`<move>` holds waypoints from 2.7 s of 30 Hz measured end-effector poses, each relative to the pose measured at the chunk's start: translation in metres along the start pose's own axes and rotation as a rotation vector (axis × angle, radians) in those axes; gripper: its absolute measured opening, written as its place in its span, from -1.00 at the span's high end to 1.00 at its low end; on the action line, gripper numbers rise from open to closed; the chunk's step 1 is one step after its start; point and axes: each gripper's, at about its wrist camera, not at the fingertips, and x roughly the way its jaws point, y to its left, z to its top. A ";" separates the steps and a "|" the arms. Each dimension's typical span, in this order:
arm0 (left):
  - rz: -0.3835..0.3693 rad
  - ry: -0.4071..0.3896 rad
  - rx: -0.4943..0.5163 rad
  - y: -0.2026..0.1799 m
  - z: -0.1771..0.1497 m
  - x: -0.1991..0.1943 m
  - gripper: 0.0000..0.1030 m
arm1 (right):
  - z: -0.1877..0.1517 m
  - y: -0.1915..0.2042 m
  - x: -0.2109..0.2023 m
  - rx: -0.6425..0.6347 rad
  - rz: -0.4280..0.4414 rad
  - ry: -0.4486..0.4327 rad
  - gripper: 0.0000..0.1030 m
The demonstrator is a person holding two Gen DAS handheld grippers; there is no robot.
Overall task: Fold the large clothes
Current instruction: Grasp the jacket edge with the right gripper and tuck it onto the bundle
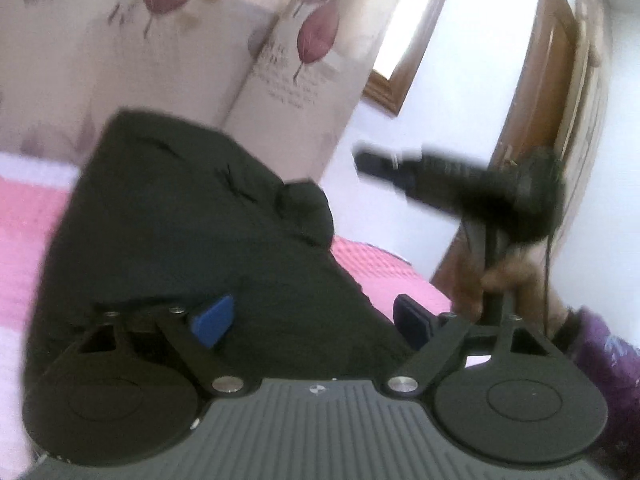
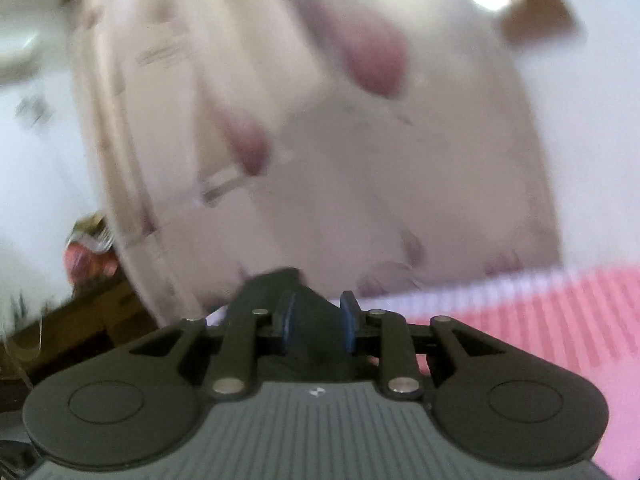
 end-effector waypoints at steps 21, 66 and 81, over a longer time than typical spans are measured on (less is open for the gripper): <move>-0.071 0.134 0.104 -0.006 -0.036 0.030 -0.69 | -0.083 -0.017 0.056 -0.277 -0.117 0.328 0.65; 0.070 0.063 0.156 -0.004 -0.050 -0.006 -0.63 | 0.001 0.086 0.133 -0.492 -0.031 0.349 0.59; 0.023 0.051 0.159 0.002 -0.052 -0.005 -0.64 | -0.050 0.042 0.196 -0.444 -0.103 0.550 0.63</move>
